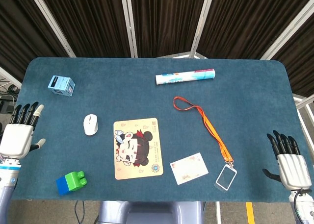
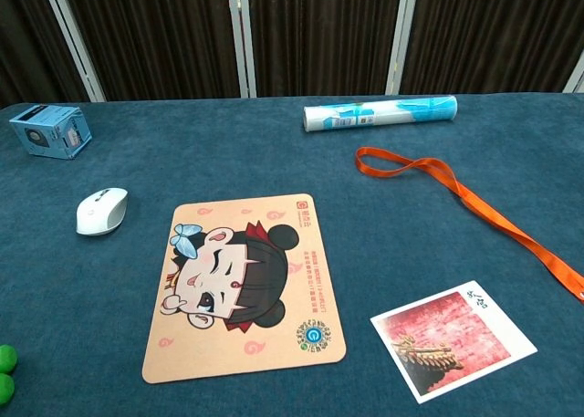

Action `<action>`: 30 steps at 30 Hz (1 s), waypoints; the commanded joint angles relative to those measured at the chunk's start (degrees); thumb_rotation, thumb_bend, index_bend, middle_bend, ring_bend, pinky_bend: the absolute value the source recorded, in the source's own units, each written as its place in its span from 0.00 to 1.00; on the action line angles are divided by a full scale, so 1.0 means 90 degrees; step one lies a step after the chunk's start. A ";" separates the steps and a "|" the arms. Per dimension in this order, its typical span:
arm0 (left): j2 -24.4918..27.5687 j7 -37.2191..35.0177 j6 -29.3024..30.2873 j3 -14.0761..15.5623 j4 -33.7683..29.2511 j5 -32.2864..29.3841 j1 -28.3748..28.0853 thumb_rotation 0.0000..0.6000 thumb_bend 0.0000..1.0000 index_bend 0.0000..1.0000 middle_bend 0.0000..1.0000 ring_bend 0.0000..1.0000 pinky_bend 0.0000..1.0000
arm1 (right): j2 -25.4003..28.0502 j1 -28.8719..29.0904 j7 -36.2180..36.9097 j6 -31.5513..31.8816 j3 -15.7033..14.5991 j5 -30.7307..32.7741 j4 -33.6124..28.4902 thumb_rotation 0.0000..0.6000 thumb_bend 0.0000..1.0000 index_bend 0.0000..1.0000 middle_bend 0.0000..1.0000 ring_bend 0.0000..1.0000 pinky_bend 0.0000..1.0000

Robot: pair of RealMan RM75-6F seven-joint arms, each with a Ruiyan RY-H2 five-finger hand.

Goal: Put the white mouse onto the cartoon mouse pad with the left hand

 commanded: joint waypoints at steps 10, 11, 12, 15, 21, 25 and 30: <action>0.0035 -0.0034 -0.0061 0.0074 0.0027 0.0104 -0.0037 1.00 0.15 0.00 0.00 0.00 0.00 | -0.0014 -0.0011 -0.0018 0.0027 0.0015 0.0028 -0.0007 1.00 0.09 0.00 0.00 0.00 0.00; 0.0067 -0.0067 -0.0129 0.0080 -0.0030 0.0055 -0.0044 1.00 0.16 0.00 0.00 0.00 0.00 | -0.0014 -0.0015 -0.0010 0.0033 0.0014 0.0026 -0.0004 1.00 0.09 0.00 0.00 0.00 0.00; 0.0117 -0.0104 -0.0207 0.0085 -0.0084 0.0027 -0.0065 1.00 0.16 0.00 0.00 0.00 0.00 | -0.0015 -0.0018 -0.0005 0.0041 0.0015 0.0024 0.0002 1.00 0.09 0.00 0.00 0.00 0.00; 0.0250 -0.0054 -0.0388 0.0050 -0.0050 0.0045 -0.0201 1.00 0.16 0.00 0.00 0.00 0.00 | -0.0025 -0.0023 -0.0020 0.0060 0.0015 0.0011 0.0022 1.00 0.09 0.00 0.00 0.00 0.00; 0.0497 -0.0565 -0.1198 0.0126 0.0475 0.0517 -0.0779 1.00 0.15 0.02 0.00 0.00 0.00 | -0.0037 -0.0025 -0.0052 0.0065 0.0023 0.0029 0.0016 1.00 0.09 0.00 0.00 0.00 0.00; 0.0558 -0.1766 -0.2179 0.0405 0.1437 0.1180 -0.1479 1.00 0.16 0.05 0.00 0.00 0.00 | -0.0043 -0.0026 -0.0072 0.0070 0.0030 0.0039 0.0013 1.00 0.09 0.00 0.00 0.00 0.00; 0.0209 -0.2720 -0.2535 0.0706 0.2662 0.1876 -0.2020 1.00 0.16 0.11 0.00 0.00 0.00 | -0.0057 -0.0032 -0.0098 0.0089 0.0034 0.0039 0.0015 1.00 0.09 0.00 0.00 0.00 0.00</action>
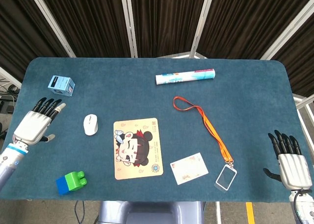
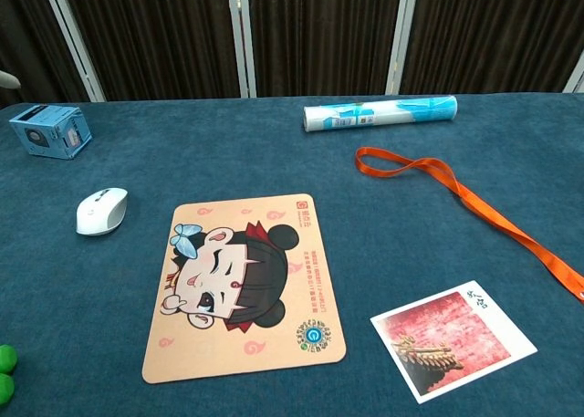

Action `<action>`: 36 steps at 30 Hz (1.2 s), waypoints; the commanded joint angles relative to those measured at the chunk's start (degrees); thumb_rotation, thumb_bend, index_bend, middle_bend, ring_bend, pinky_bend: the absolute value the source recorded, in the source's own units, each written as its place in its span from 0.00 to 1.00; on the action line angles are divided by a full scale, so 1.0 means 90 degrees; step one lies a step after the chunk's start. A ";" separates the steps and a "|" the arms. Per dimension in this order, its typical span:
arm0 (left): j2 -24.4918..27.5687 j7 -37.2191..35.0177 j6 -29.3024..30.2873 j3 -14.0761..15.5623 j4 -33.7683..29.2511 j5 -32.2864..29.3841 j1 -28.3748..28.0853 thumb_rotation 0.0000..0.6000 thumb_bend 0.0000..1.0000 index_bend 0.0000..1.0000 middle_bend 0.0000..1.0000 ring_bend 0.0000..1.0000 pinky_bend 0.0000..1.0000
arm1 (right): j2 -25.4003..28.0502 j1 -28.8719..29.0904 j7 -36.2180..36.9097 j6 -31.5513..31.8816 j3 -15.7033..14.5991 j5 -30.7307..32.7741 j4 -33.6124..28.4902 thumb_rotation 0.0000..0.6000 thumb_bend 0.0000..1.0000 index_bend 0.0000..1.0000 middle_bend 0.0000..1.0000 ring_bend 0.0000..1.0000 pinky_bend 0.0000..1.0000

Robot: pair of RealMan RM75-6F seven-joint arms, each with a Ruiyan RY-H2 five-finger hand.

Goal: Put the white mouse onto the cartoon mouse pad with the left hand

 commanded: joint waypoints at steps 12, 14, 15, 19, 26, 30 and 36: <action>-0.1298 -0.1212 -0.0828 0.0837 0.3098 0.1260 -0.1260 1.00 0.16 0.19 0.00 0.00 0.00 | -0.0016 -0.0008 -0.0030 0.0014 0.0006 0.0010 -0.0002 1.00 0.09 0.00 0.00 0.00 0.00; -0.1439 -0.1225 -0.0906 0.0900 0.3221 0.1287 -0.1340 1.00 0.16 0.19 0.00 0.00 0.00 | -0.0014 -0.0010 -0.0026 0.0016 0.0005 0.0010 -0.0002 1.00 0.09 0.00 0.00 0.00 0.00; -0.1500 -0.1214 -0.0937 0.0929 0.3281 0.1301 -0.1379 1.00 0.16 0.19 0.00 0.00 0.00 | -0.0011 -0.0012 -0.0020 0.0017 0.0004 0.0010 -0.0003 1.00 0.09 0.00 0.00 0.00 0.00; -0.1744 -0.1140 -0.1006 0.0982 0.3503 0.1310 -0.1518 1.00 0.16 0.16 0.00 0.00 0.00 | -0.0002 -0.0017 -0.0001 0.0018 -0.0001 0.0004 -0.0003 1.00 0.09 0.00 0.00 0.00 0.00; -0.2030 -0.1185 -0.1084 0.1084 0.3745 0.1285 -0.1708 1.00 0.16 0.10 0.00 0.00 0.00 | 0.0014 -0.0025 0.0029 0.0011 -0.0007 0.0011 -0.0006 1.00 0.09 0.00 0.00 0.00 0.00; -0.2199 -0.1240 -0.1073 0.1107 0.3868 0.1284 -0.1824 1.00 0.16 0.07 0.00 0.00 0.00 | 0.0020 -0.0033 0.0033 0.0023 -0.0010 0.0006 -0.0019 1.00 0.09 0.00 0.00 0.00 0.00; -0.2378 -0.1226 -0.1099 0.1193 0.3925 0.1359 -0.2048 1.00 0.16 0.09 0.00 0.00 0.00 | 0.0030 -0.0029 0.0063 -0.0002 -0.0006 0.0026 -0.0019 1.00 0.09 0.00 0.00 0.00 0.00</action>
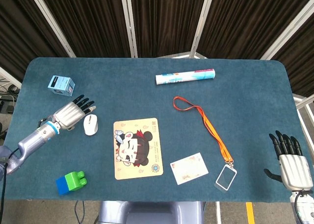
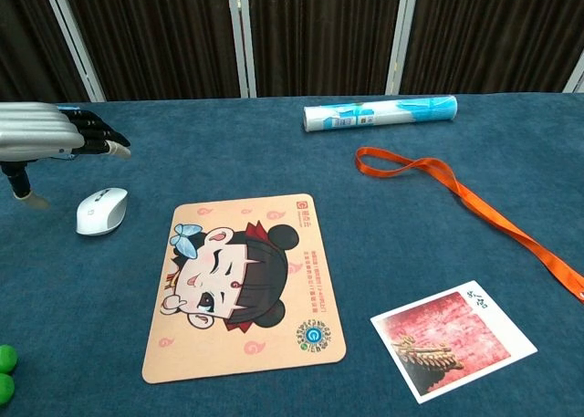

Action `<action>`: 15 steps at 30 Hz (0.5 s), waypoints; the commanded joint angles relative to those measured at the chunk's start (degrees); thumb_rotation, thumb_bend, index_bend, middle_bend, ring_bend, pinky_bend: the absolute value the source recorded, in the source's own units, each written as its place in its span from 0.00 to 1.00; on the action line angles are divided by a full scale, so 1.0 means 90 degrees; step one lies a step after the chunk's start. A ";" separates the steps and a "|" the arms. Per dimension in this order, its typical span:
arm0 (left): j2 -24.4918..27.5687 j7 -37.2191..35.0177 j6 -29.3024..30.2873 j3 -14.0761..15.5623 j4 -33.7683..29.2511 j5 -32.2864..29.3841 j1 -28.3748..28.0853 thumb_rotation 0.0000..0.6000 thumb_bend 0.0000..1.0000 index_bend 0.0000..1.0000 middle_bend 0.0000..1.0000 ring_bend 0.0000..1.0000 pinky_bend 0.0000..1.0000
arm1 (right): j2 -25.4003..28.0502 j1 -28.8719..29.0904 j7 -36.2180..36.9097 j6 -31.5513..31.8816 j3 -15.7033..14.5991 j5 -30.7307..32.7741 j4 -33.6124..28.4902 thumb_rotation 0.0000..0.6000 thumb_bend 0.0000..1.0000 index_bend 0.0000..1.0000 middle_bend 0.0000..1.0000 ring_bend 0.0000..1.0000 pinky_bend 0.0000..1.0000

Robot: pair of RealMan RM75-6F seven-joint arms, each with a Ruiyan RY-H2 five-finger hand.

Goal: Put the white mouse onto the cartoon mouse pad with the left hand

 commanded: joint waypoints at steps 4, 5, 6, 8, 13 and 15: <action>-0.0146 0.0166 -0.0193 0.0115 -0.0012 0.0050 -0.0222 1.00 0.16 0.15 0.00 0.00 0.00 | 0.0018 -0.0005 0.0053 -0.0002 -0.0001 0.0001 -0.0009 1.00 0.09 0.00 0.00 0.00 0.00; -0.0155 0.0198 -0.0256 0.0137 -0.0027 0.0050 -0.0257 1.00 0.16 0.15 0.00 0.00 0.00 | 0.0023 -0.0005 0.0069 -0.0006 -0.0002 0.0001 -0.0009 1.00 0.09 0.00 0.00 0.00 0.00; -0.0153 0.0223 -0.0314 0.0149 -0.0052 0.0030 -0.0293 1.00 0.16 0.16 0.00 0.00 0.00 | 0.0028 -0.0005 0.0075 -0.0008 -0.0005 -0.0003 -0.0005 1.00 0.09 0.00 0.00 0.00 0.00; -0.0138 0.0254 -0.0389 0.0165 -0.0096 -0.0006 -0.0333 1.00 0.16 0.18 0.00 0.00 0.00 | 0.0032 -0.0006 0.0084 -0.0011 -0.0008 -0.0004 0.0000 1.00 0.09 0.00 0.00 0.00 0.00; -0.0095 0.0347 -0.0663 0.0223 -0.0234 -0.0085 -0.0445 1.00 0.16 0.24 0.00 0.00 0.00 | 0.0039 -0.0010 0.0107 -0.0012 -0.0012 -0.0008 -0.0004 1.00 0.09 0.00 0.00 0.00 0.00; -0.0086 0.0375 -0.0739 0.0246 -0.0284 -0.0105 -0.0489 1.00 0.16 0.26 0.00 0.00 0.00 | 0.0037 -0.0009 0.0099 -0.0012 -0.0011 -0.0008 -0.0006 1.00 0.09 0.00 0.00 0.00 0.00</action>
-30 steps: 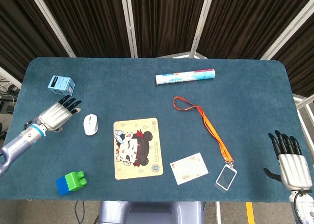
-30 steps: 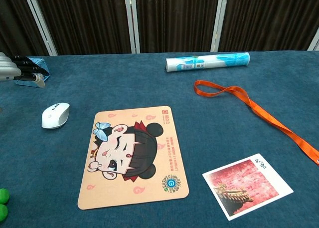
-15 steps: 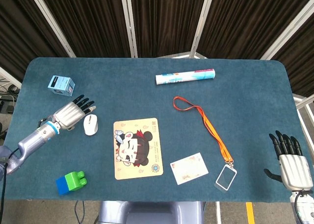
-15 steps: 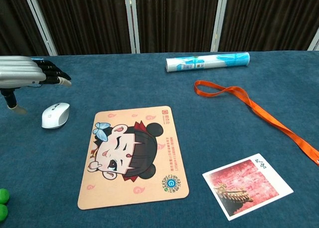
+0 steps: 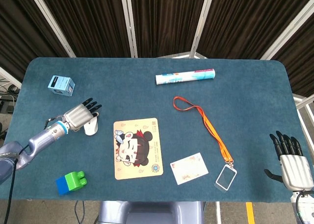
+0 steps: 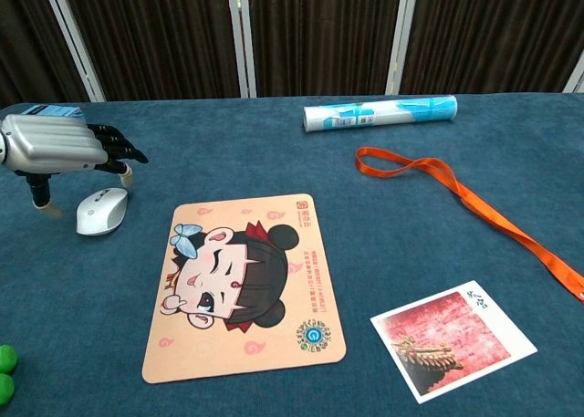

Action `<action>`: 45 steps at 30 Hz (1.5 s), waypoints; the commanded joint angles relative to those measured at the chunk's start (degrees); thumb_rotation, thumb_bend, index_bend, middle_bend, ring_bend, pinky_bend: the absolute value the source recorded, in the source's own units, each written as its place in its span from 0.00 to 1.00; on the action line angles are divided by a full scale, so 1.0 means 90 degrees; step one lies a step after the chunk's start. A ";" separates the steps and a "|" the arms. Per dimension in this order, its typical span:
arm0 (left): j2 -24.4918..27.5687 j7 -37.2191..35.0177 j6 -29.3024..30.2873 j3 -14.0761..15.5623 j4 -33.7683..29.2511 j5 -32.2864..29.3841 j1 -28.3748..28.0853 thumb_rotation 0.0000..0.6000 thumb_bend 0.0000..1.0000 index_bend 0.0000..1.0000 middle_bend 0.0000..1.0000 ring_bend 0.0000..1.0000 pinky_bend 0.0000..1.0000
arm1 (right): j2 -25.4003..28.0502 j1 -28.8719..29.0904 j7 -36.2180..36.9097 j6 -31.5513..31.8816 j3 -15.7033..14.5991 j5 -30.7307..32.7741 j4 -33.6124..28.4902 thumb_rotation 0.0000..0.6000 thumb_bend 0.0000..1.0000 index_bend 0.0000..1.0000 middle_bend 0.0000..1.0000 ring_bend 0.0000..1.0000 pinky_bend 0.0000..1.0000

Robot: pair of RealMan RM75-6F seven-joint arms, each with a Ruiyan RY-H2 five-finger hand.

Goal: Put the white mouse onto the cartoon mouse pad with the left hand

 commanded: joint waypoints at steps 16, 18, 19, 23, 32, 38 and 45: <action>-0.0180 0.0095 -0.0146 0.0286 0.0016 0.0146 -0.0421 1.00 0.08 0.27 0.00 0.00 0.00 | 0.0008 -0.0011 -0.0018 -0.0002 0.0000 0.0022 -0.0018 1.00 0.09 0.00 0.00 0.00 0.00; -0.0192 0.0106 -0.0118 0.0321 0.0027 0.0168 -0.0438 1.00 0.08 0.29 0.00 0.00 0.00 | 0.0013 -0.0016 0.0001 0.0001 -0.0001 0.0024 -0.0020 1.00 0.09 0.00 0.00 0.00 0.00; -0.0196 0.0098 -0.0127 0.0333 0.0030 0.0167 -0.0443 1.00 0.08 0.30 0.00 0.00 0.00 | 0.0014 -0.0018 0.0006 0.0003 -0.0002 0.0023 -0.0020 1.00 0.09 0.00 0.00 0.00 0.00; -0.0223 0.0008 -0.0208 0.0395 0.0045 0.0135 -0.0475 1.00 0.09 0.43 0.00 0.00 0.00 | 0.0016 -0.0029 0.0011 0.0015 -0.0003 0.0025 -0.0020 1.00 0.09 0.00 0.00 0.00 0.00; -0.0167 -0.0096 -0.0068 0.0458 0.0031 0.0097 -0.0441 1.00 0.17 0.56 0.00 0.00 0.00 | 0.0011 -0.0053 0.0009 0.0050 -0.0002 0.0028 -0.0027 1.00 0.09 0.00 0.00 0.00 0.00; -0.0054 -0.0020 0.0221 0.0480 -0.0056 0.0147 -0.0412 1.00 0.20 0.57 0.00 0.00 0.00 | 0.0010 -0.0062 0.0021 0.0065 -0.0002 0.0021 -0.0023 1.00 0.09 0.00 0.00 0.00 0.00; 0.0114 0.0083 0.0506 0.0291 -0.0490 0.0108 -0.0525 1.00 0.20 0.58 0.00 0.00 0.00 | 0.0012 -0.0063 0.0031 0.0064 -0.0001 0.0019 -0.0022 1.00 0.09 0.00 0.00 0.00 0.00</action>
